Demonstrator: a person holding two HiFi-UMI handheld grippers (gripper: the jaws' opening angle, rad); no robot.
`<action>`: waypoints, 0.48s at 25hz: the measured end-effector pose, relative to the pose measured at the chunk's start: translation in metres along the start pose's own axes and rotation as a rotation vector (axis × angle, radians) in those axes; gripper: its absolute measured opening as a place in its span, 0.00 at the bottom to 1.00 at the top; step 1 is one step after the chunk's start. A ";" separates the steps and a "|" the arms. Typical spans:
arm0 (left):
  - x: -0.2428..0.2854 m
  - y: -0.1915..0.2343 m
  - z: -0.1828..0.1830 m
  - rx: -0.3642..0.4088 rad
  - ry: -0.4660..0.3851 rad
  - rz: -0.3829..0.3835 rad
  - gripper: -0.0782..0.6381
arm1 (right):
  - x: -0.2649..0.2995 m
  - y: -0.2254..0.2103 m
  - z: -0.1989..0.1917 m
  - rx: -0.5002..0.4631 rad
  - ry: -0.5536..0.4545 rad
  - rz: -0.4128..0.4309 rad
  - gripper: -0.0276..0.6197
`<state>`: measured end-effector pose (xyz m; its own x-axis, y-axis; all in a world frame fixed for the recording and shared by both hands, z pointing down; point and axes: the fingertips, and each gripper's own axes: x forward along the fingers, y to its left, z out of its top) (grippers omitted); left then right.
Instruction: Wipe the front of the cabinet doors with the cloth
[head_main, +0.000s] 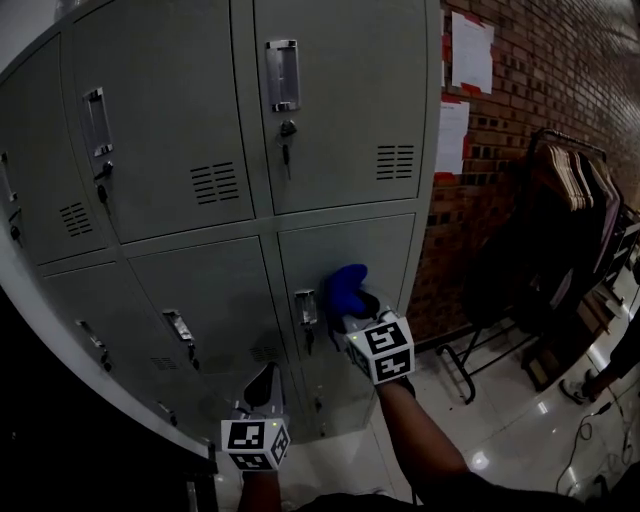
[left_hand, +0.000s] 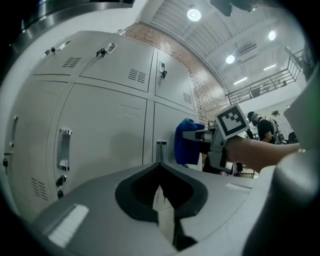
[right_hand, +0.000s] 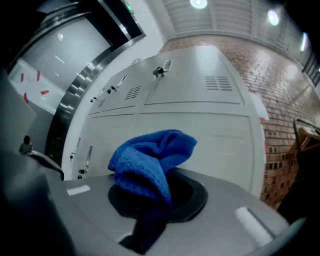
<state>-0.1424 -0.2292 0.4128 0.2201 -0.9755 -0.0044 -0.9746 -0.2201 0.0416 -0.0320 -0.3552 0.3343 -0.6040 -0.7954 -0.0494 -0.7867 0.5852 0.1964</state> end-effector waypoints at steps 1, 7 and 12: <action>-0.002 0.001 0.001 0.001 -0.002 0.002 0.13 | 0.009 0.015 -0.003 0.009 0.006 0.028 0.12; -0.014 0.013 0.001 0.002 0.000 0.028 0.13 | 0.046 0.072 -0.021 0.022 0.049 0.122 0.12; -0.017 0.025 -0.002 -0.002 0.011 0.051 0.13 | 0.046 0.069 -0.022 -0.005 0.056 0.114 0.12</action>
<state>-0.1704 -0.2183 0.4164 0.1705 -0.9853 0.0088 -0.9845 -0.1700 0.0430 -0.1114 -0.3551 0.3669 -0.6815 -0.7313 0.0282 -0.7125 0.6719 0.2022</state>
